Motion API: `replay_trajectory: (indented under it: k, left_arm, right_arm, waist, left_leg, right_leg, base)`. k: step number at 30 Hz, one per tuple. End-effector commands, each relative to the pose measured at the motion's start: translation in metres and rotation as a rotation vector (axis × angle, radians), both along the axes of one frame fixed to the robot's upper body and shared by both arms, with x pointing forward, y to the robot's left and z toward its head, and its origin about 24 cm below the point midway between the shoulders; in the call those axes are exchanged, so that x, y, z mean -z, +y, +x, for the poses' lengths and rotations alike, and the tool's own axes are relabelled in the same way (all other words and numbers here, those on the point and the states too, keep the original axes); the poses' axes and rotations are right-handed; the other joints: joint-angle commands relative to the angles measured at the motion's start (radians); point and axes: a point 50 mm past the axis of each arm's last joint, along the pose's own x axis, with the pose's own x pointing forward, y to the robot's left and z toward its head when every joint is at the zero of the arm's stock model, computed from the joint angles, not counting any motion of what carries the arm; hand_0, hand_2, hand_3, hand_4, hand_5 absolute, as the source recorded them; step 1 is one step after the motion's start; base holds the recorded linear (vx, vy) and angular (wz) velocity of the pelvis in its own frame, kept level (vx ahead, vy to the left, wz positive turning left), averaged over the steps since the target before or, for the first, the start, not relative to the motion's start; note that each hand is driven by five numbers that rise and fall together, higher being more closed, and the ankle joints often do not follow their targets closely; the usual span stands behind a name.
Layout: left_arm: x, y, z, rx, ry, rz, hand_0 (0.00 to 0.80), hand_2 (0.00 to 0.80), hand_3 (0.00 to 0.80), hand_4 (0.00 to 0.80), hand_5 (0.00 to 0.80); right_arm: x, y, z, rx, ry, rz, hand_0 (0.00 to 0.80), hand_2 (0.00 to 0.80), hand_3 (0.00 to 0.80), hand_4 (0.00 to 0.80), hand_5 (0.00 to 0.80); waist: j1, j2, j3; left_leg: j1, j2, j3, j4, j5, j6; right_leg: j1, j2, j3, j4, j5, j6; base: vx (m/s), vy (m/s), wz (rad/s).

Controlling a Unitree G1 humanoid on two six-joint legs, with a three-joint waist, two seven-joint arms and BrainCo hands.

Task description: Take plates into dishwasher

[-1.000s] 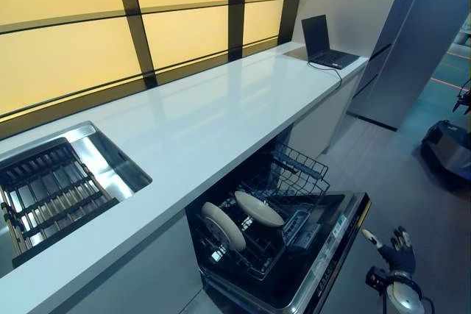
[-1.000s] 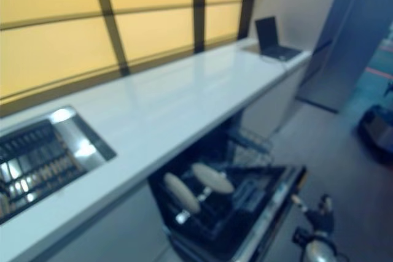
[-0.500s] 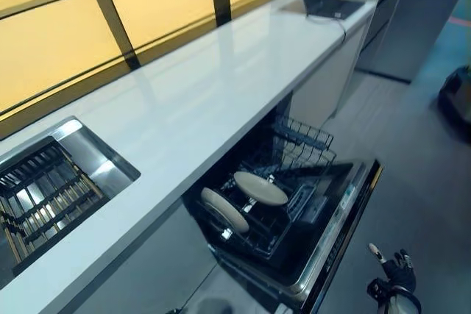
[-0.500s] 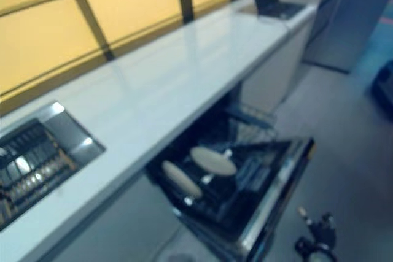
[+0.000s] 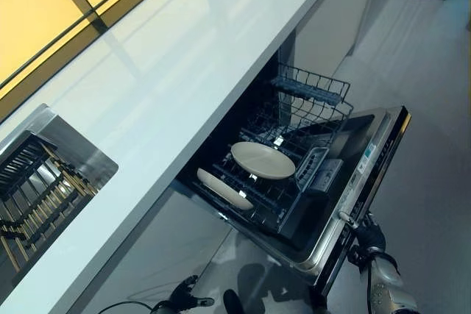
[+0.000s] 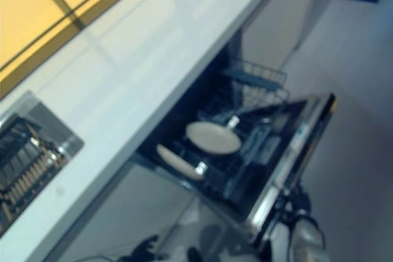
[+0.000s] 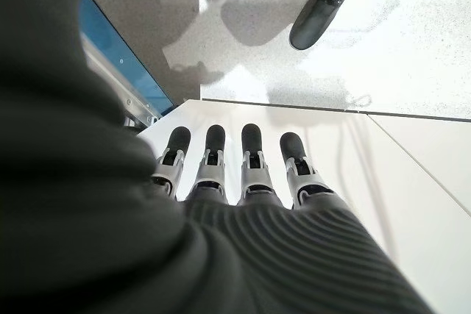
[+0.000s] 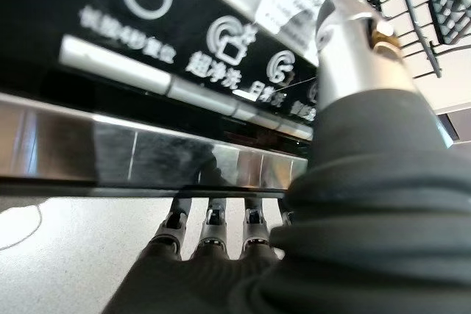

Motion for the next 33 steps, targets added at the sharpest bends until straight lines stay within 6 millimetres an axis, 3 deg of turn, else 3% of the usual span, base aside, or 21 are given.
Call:
replay_trajectory:
  k: [1,12,22,33]
  left_arm:
    - [-0.013,-0.003,0.020,-0.006,-0.061,-0.013,0.000,0.000,0.000,0.000,0.000]
    - [-0.014,-0.008,0.023,0.020,-0.061,-0.014,0.000,0.000,0.000,0.000,0.000]
    - [-0.009,-0.006,0.016,0.024,-0.031,-0.010,0.000,0.000,0.000,0.000,0.000]
    - [-0.003,0.001,0.007,0.021,0.006,-0.013,0.000,0.000,0.000,0.000,0.000]
  right_arm:
    - [-0.022,0.035,0.030,-0.203,-0.043,-0.068,0.000,0.000,0.000,0.000,0.000]
    - [-0.029,0.084,0.041,-0.369,-0.061,-0.080,0.000,0.000,0.000,0.000,0.000]
    - [-0.046,0.116,0.045,-0.511,-0.117,-0.126,0.000,0.000,0.000,0.000,0.000]
    - [-0.078,0.129,0.063,-0.590,-0.161,-0.171,0.000,0.000,0.000,0.000,0.000]
  waist:
    - [0.022,0.001,0.015]
    - [0.043,-0.010,0.014]
    - [0.065,-0.034,-0.013]
    - [0.120,-0.050,-0.028]
  left_leg:
    - [-0.060,-0.013,-0.063,-0.003,0.033,-0.028]
    - [-0.058,-0.005,-0.063,-0.003,0.039,-0.030]
    - [-0.028,-0.001,-0.074,-0.003,0.031,-0.029]
    - [-0.008,-0.024,-0.101,-0.003,0.012,-0.015]
  right_leg:
    - [-0.038,-0.001,-0.069,0.196,-0.170,-0.057]
    - [-0.031,0.002,-0.085,0.181,-0.158,-0.057]
    - [0.016,-0.014,-0.100,0.153,-0.143,-0.047]
    - [0.057,-0.037,-0.128,0.137,-0.132,-0.036]
  base:
    - [-0.029,-0.030,-0.17]
    - [-0.005,-0.006,-0.03]
    - [0.055,0.016,0.02]
    - [0.080,0.053,0.06]
